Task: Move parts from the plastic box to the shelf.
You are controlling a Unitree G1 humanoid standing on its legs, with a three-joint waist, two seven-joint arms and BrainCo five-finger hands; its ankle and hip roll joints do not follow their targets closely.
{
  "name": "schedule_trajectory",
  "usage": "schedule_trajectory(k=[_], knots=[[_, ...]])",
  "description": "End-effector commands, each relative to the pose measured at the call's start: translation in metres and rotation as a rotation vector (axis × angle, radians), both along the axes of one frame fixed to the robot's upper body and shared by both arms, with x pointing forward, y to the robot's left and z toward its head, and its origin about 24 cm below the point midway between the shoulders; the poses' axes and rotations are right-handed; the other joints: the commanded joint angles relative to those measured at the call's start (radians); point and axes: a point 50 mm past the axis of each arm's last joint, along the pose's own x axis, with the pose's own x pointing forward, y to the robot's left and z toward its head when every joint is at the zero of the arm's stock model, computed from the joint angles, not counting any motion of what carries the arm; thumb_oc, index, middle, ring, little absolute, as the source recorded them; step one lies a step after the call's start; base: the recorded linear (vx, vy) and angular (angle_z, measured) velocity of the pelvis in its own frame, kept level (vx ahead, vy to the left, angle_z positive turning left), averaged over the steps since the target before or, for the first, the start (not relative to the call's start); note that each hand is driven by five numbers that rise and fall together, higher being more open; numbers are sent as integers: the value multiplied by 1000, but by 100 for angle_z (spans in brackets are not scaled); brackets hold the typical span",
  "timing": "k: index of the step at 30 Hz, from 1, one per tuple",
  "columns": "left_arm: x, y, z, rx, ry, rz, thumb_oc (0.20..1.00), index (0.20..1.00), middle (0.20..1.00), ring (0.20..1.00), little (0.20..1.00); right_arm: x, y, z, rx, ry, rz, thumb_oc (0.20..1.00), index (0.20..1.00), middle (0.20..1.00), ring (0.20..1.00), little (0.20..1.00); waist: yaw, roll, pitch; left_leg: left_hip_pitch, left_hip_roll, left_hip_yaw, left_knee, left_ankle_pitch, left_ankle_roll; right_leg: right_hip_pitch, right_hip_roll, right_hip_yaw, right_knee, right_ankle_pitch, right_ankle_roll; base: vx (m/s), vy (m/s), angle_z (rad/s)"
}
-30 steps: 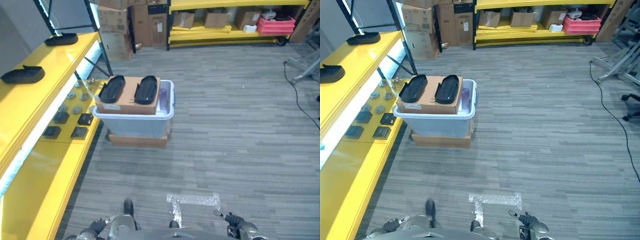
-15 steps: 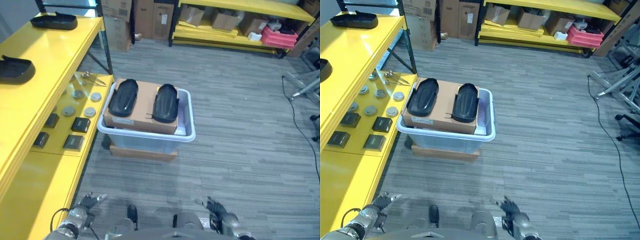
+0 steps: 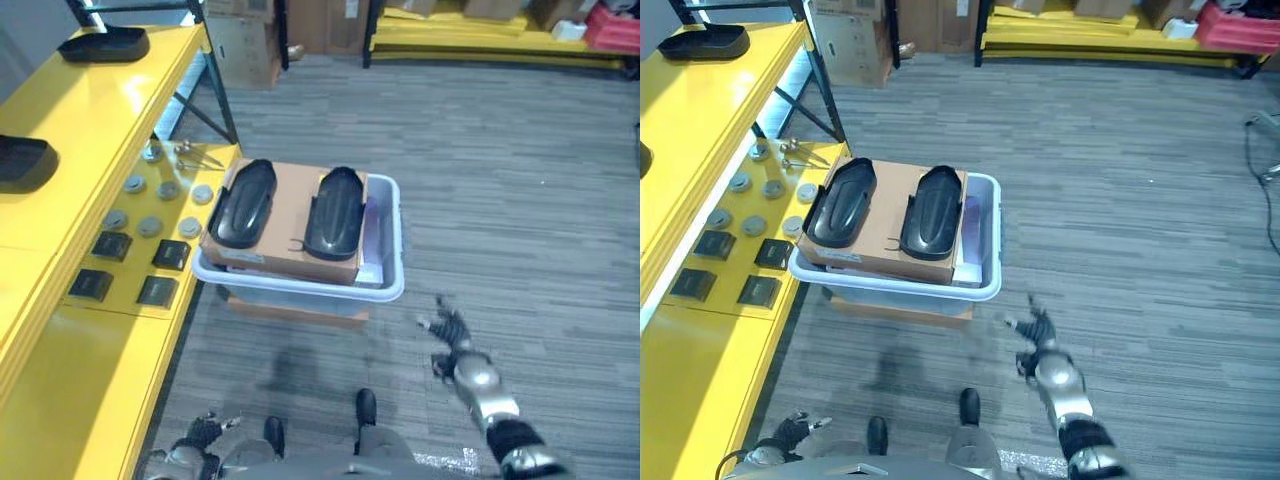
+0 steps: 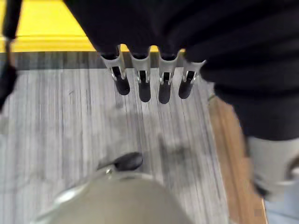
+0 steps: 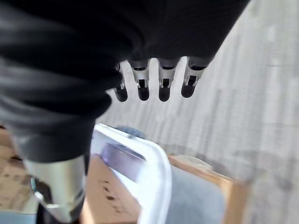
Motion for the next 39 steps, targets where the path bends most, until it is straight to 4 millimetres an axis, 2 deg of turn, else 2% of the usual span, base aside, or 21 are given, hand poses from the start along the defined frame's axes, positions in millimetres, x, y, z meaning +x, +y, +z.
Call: schedule_trajectory(k=[1, 2, 3, 6, 10, 11, 13, 15, 17, 20, 21, 29, 31, 33, 34, 36, 37, 38, 39], knots=[[23, 2, 5, 73, -22, -114, 1000, 1000, 1000, 1000, 1000, 25, 0, 43, -116, -200, -4, 1000, 1000, 1000, 1000, 1000, 18, 4, 28, -65, 86, 18, -4, 80, -62, 42, -53, -5, 36, -59, 76, 0, 0, 0], [28, 1, 7, 83, -35, -139, 1000, 1000, 1000, 1000, 1000, 45, 0, 68, -140, -288, -23, 1000, 1000, 1000, 1000, 1000, 32, 10, 41, -91, 86, 10, -4, 85, -67, 32, -53, -12, 23, -55, 76, 0, 0, 0], [31, 2, 8, 89, -45, -141, 1000, 1000, 1000, 1000, 1000, 55, 0, 80, -157, -314, -21, 1000, 1000, 1000, 1000, 1000, 40, 13, 47, -102, 85, 5, -4, 87, -69, 26, -55, -17, 21, -54, 76, -27, -15, 9], [43, 2, 13, 93, -102, -135, 1000, 1000, 1000, 1000, 1000, 75, -3, 107, -213, -372, -48, 1000, 1000, 1000, 1000, 1000, 66, 26, 66, -136, 81, -9, -4, 95, -71, 7, -57, -18, 19, -51, 77, -33, 7, 16], [61, -2, 22, 78, -183, -131, 1000, 1000, 1000, 1000, 1000, 107, -14, 167, -306, -462, -112, 1000, 1000, 1000, 1000, 1000, 96, 41, 100, -183, 72, -28, -4, 102, -70, -41, -63, -19, 43, -53, 74, -49, 27, 18], [62, -2, 22, 77, -185, -130, 1000, 1000, 1000, 1000, 1000, 108, -14, 167, -306, -463, -111, 1000, 1000, 1000, 1000, 1000, 96, 42, 101, -184, 73, -28, -4, 102, -70, -42, -63, -19, 44, -53, 74, -14, 34, 9], [68, -9, 24, 68, -205, -155, 1000, 1000, 1000, 1000, 1000, 120, -23, 202, -307, -505, -182, 1000, 1000, 1000, 1000, 1000, 118, 48, 117, -204, 65, -40, -4, 104, -66, -64, -68, -19, 70, -59, 73, -2, 37, 11], [68, -11, 24, 62, -202, -167, 1000, 1000, 1000, 1000, 1000, 123, -25, 206, -306, -500, -191, 1000, 1000, 1000, 1000, 1000, 122, 48, 120, -206, 63, -43, -4, 105, -64, -67, -70, -21, 75, -61, 73, 20, 21, 7], [71, -16, 24, 67, -205, -223, 1000, 1000, 1000, 1000, 1000, 128, -31, 226, -320, -498, -211, 1000, 1000, 1000, 1000, 1000, 136, 50, 127, -218, 55, -56, 5, 103, -61, -70, -77, -27, 91, -70, 73, 27, 28, 16], [74, -14, 26, 72, -216, -233, 1000, 1000, 1000, 1000, 1000, 129, -39, 238, -354, -480, -223, 1000, 1000, 1000, 1000, 1000, 147, 52, 136, -234, 49, -67, 24, 97, -57, -79, -83, -31, 111, -78, 72, -13, 22, 12], [76, -13, 28, 76, -218, -254, 1000, 1000, 1000, 1000, 1000, 128, -50, 243, -366, -440, -246, 1000, 1000, 1000, 1000, 1000, 160, 58, 150, -263, 39, -81, 61, 85, -52, -93, -92, -36, 134, -85, 72, -42, 20, 22], [93, -13, 37, 86, -264, -298, 1000, 1000, 1000, 1000, 1000, 122, -72, 255, -419, -359, -281, 1000, 1000, 1000, 1000, 1000, 185, 81, 198, -370, 15, -117, 187, 48, -42, -169, -114, -38, 229, -110, 71, -49, 24, 21], [101, -19, 41, 69, -293, -316, 1000, 1000, 1000, 1000, 1000, 117, -84, 256, -411, -322, -304, 1000, 1000, 1000, 1000, 1000, 196, 89, 224, -408, 5, -128, 214, 46, -39, -203, -119, -39, 263, -117, 72, -66, -20, 6], [103, -21, 43, 64, -302, -318, 1000, 1000, 1000, 1000, 1000, 116, -85, 258, -425, -316, -300, 1000, 1000, 1000, 1000, 1000, 197, 93, 230, -422, 3, -136, 222, 46, -39, -214, -124, -42, 278, -119, 72, -47, -4, 19], [110, -27, 47, 46, -332, -337, 1000, 1000, 1000, 1000, 1000, 113, -92, 266, -455, -313, -299, 1000, 1000, 1000, 1000, 1000, 198, 104, 249, -454, -4, -145, 233, 50, -41, -244, -129, -49, 305, -125, 72, -64, 15, 32], [113, -31, 49, 37, -340, -355, 1000, 1000, 1000, 1000, 1000, 109, -98, 269, -466, -306, -310, 1000, 1000, 1000, 1000, 1000, 200, 109, 260, -473, -8, -150, 238, 55, -43, -260, -134, -56, 319, -129, 71, -50, 14, 21], [115, -33, 49, 33, -345, -365, 1000, 1000, 1000, 1000, 1000, 108, -100, 271, -466, -307, -310, 564, 564, 564, 564, 564, 200, 110, 266, -481, -11, -152, 242, 55, -44, -269, -135, -56, 327, -129, 72, -16, 5, 10], [115, -33, 49, 33, -346, -365, 1000, 1000, 1000, 1000, 1000, 108, -100, 271, -466, -307, -311, 200, 200, 200, 200, 200, 200, 110, 266, -483, -11, -152, 243, 55, -44, -271, -135, -56, 328, -130, 72, -6, 22, 15], [116, -36, 50, 31, -346, -381, 1000, 1000, 1000, 1000, 1000, 109, -99, 272, -488, -298, -302, 200, 200, 200, 200, 200, 198, 107, 274, -492, -14, -152, 252, 54, -42, -279, -134, -51, 334, -132, 70, 7, 27, 15]])
